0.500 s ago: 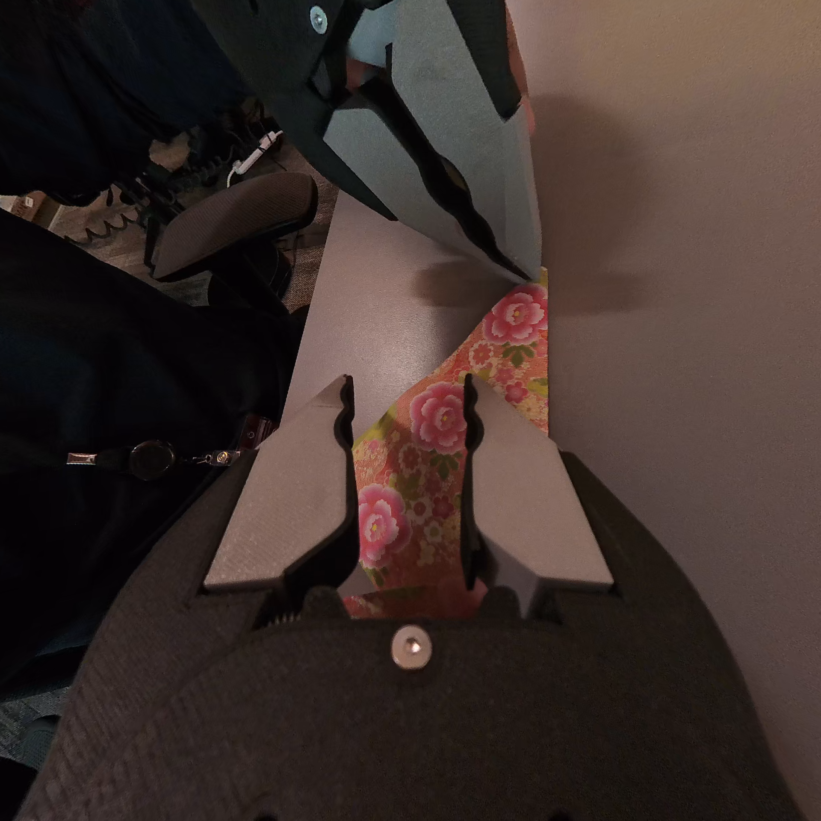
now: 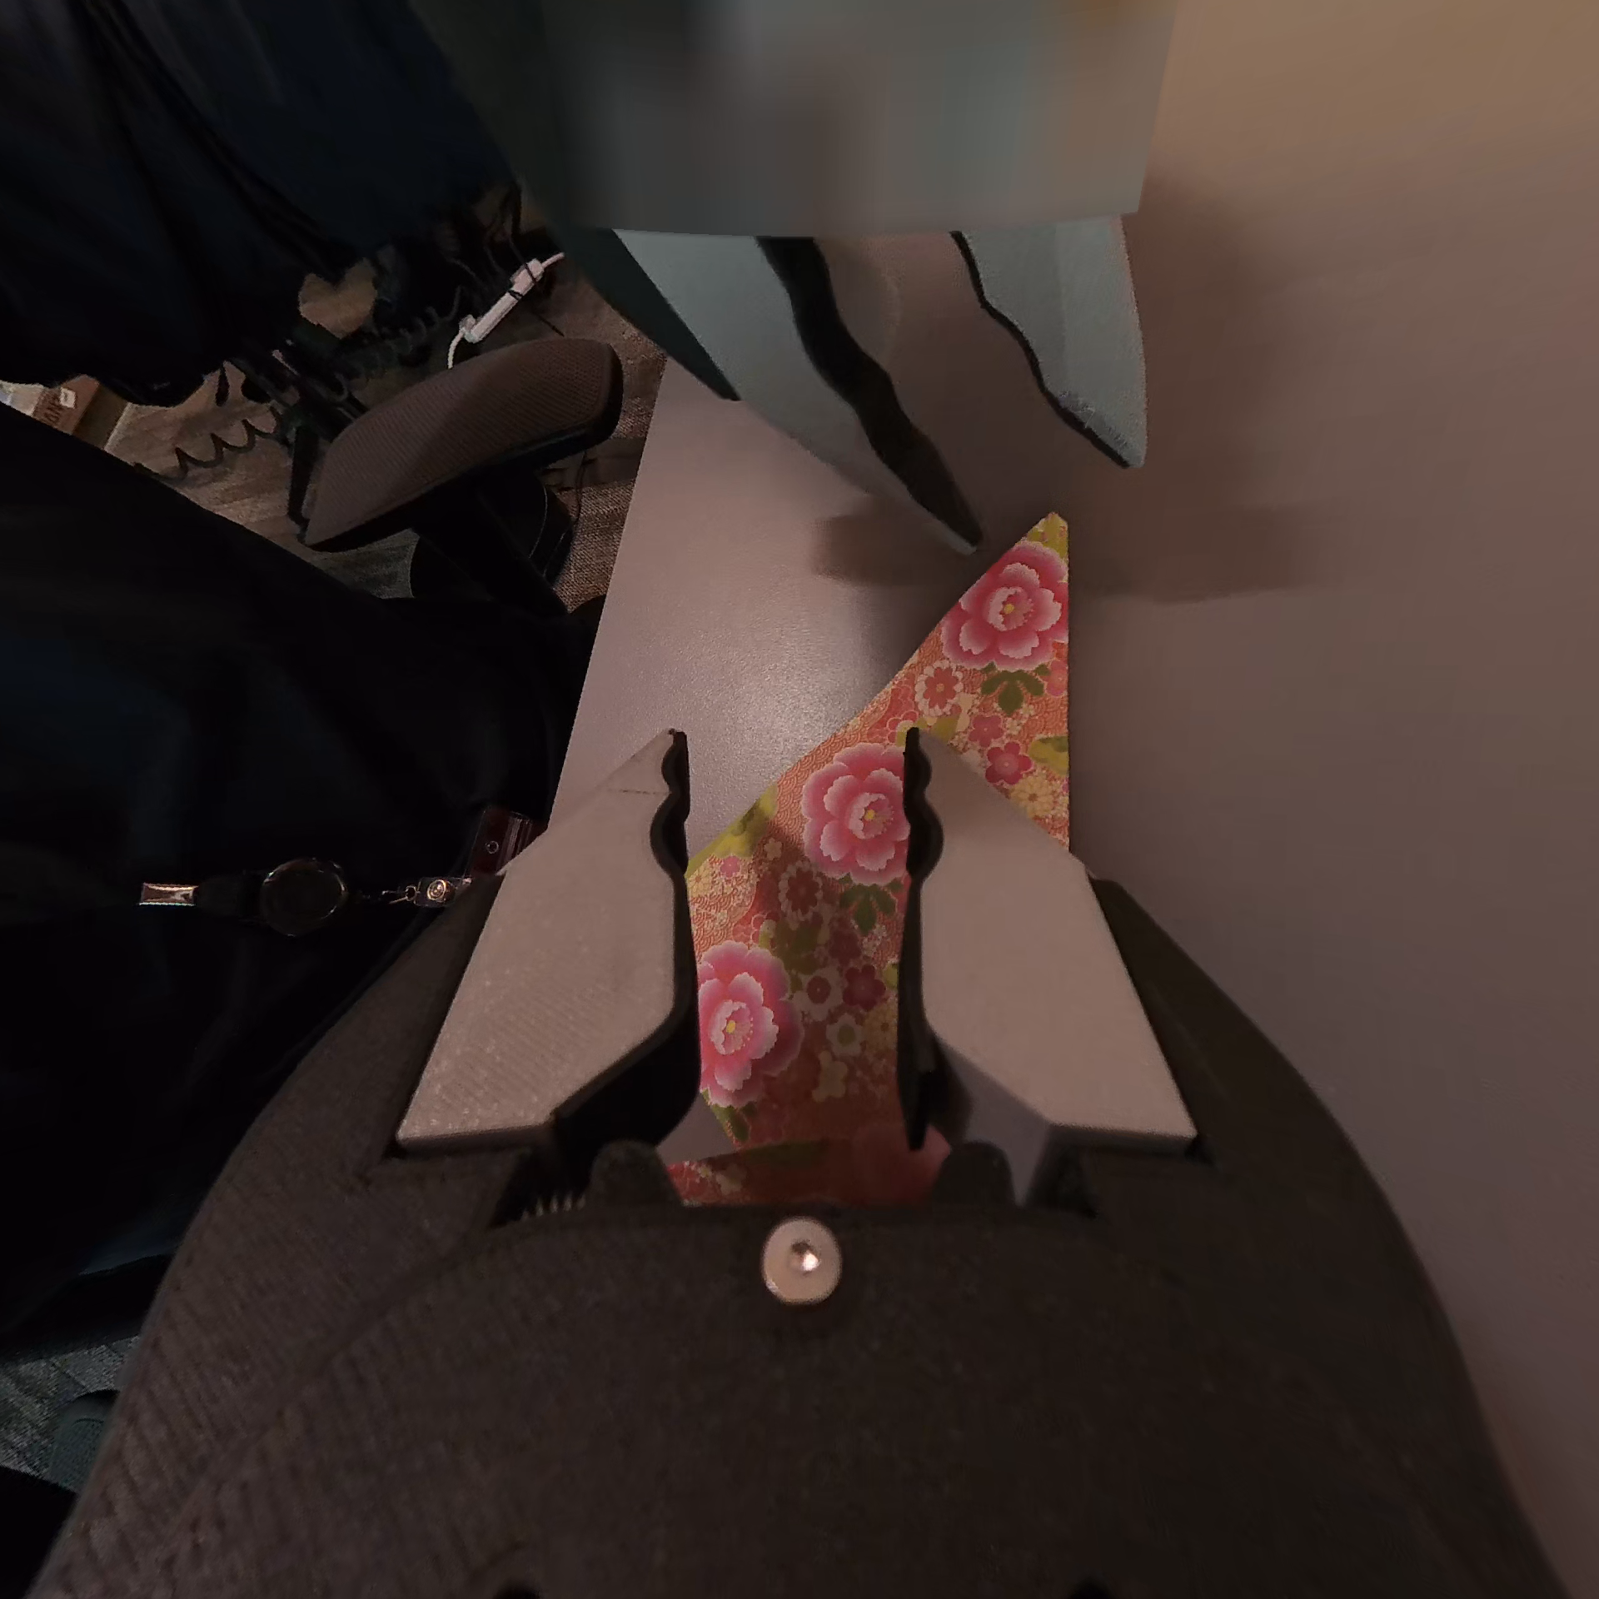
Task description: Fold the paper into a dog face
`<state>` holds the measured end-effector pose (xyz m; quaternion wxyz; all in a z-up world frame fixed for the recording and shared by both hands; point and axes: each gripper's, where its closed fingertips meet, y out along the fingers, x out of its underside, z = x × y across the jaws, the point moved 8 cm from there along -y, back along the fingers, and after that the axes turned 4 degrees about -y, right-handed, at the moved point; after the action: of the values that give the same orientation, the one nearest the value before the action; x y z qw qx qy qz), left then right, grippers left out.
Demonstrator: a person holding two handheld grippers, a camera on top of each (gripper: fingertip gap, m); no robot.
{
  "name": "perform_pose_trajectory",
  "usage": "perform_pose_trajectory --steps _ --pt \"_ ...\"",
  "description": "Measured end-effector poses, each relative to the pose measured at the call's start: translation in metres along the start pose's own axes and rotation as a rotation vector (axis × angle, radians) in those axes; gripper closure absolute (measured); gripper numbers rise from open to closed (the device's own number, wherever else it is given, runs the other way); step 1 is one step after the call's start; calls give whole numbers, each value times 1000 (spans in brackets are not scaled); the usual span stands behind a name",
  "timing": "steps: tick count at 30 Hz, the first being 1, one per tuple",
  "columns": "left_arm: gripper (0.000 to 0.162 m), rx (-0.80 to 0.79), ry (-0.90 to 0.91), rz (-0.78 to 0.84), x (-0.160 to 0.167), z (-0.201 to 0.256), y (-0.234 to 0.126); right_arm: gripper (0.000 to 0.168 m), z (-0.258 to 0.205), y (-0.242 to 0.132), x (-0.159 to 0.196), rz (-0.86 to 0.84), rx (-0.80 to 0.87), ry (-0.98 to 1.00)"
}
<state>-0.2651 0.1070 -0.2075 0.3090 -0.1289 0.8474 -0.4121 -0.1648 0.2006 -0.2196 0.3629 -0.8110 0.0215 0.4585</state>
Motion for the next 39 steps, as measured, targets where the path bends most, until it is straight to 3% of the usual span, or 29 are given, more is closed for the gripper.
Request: perform_pose_trajectory --steps 5,13,16,33,39 --pt "121 -23 51 24 -7 3 2 122 0 0 0 1 -1 1" --pt "132 -151 155 6 -11 -2 13 121 -1 0 0 1 -8 1" --pt "162 -177 175 31 -10 0 16 121 -1 0 1 1 -12 2" --pt "162 -488 437 61 -9 13 10 122 2 -7 -4 69 18 -4" --pt "162 -509 440 88 -7 20 11 118 11 -7 -6 89 46 53"
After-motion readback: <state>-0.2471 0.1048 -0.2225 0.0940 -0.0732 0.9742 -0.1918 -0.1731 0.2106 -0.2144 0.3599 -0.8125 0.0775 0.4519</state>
